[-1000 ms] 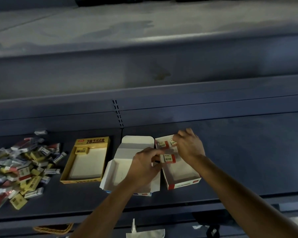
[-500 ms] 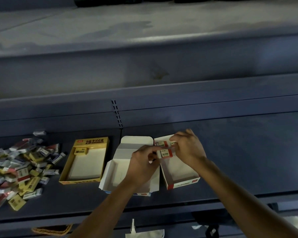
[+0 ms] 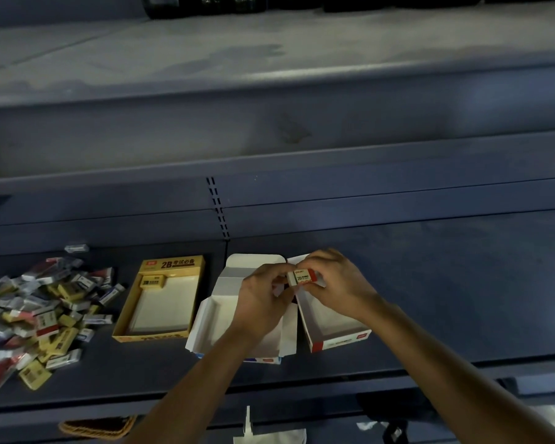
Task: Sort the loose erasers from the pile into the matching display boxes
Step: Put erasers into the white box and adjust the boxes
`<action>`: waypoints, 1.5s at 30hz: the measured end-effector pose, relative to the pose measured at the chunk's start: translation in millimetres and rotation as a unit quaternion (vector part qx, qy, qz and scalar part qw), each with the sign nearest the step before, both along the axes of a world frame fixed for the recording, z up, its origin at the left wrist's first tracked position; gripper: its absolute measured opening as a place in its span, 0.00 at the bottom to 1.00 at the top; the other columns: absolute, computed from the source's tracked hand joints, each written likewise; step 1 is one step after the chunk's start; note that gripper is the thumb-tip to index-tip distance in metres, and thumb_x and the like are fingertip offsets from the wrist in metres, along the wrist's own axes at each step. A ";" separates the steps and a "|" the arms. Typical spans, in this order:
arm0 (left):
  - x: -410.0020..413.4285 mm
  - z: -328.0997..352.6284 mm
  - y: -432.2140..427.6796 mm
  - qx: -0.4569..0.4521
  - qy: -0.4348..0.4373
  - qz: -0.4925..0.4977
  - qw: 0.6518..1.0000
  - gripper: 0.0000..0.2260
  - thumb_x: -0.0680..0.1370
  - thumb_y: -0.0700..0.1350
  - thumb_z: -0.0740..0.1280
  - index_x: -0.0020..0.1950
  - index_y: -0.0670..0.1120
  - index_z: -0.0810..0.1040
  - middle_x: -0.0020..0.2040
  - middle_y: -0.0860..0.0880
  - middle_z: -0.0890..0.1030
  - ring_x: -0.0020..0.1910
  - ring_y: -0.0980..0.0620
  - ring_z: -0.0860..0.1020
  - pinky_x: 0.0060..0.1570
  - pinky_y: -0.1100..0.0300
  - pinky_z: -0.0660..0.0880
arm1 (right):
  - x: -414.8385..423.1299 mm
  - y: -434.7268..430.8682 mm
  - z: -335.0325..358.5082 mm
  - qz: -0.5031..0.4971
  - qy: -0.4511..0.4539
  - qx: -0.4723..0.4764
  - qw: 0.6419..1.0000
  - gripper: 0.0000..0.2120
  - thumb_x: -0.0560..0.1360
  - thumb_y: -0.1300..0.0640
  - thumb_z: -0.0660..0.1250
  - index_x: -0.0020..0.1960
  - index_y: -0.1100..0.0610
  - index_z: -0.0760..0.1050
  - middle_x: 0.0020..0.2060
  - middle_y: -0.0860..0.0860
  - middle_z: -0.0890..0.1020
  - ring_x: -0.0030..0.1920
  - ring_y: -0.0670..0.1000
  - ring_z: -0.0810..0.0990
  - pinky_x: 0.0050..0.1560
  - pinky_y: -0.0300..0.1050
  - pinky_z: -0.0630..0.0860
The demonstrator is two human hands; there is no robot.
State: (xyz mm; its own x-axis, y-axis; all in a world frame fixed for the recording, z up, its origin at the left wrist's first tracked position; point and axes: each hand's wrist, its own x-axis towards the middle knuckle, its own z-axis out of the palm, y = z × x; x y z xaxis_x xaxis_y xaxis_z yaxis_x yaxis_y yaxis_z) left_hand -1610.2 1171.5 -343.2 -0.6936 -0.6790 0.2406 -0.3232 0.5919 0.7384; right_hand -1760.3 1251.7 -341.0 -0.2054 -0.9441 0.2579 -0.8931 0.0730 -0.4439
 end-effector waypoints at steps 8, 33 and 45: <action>7.3 -1.4 8.9 -0.146 -0.146 0.021 0.978 0.15 0.77 0.53 0.64 0.63 0.52 0.75 0.59 0.52 0.78 0.57 0.53 0.75 0.56 0.63 0.68 | -9.9 2.4 -6.4 -0.053 0.074 0.066 0.994 0.14 0.74 0.56 0.66 0.60 0.55 0.75 0.56 0.50 0.73 0.59 0.51 0.70 0.55 0.43 0.72; 10.5 -10.0 23.3 -0.192 -0.173 0.011 0.966 0.11 0.72 0.52 0.71 0.52 0.51 0.82 0.48 0.51 0.83 0.48 0.49 0.79 0.48 0.60 0.73 | 4.7 -11.4 -25.1 -0.067 0.047 0.121 0.989 0.11 0.77 0.55 0.64 0.58 0.56 0.75 0.58 0.53 0.74 0.60 0.54 0.71 0.57 0.46 0.75; 32.5 1.9 1.9 -0.146 -0.196 0.090 0.965 0.17 0.79 0.51 0.61 0.68 0.52 0.71 0.65 0.53 0.75 0.63 0.55 0.72 0.61 0.63 0.67 | 32.7 -21.2 4.0 -0.038 0.048 0.028 0.998 0.11 0.76 0.57 0.63 0.57 0.52 0.77 0.54 0.49 0.77 0.53 0.49 0.75 0.45 0.38 0.72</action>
State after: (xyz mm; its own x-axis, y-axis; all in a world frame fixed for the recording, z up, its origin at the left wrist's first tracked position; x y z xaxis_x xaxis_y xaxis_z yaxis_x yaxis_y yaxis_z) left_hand -1577.7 1173.5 -341.3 -0.6468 -0.7405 0.1823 -0.6616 0.6638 0.3488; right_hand -1727.6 1230.5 -337.1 -0.2531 -0.9404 0.2274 -0.9225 0.1638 -0.3494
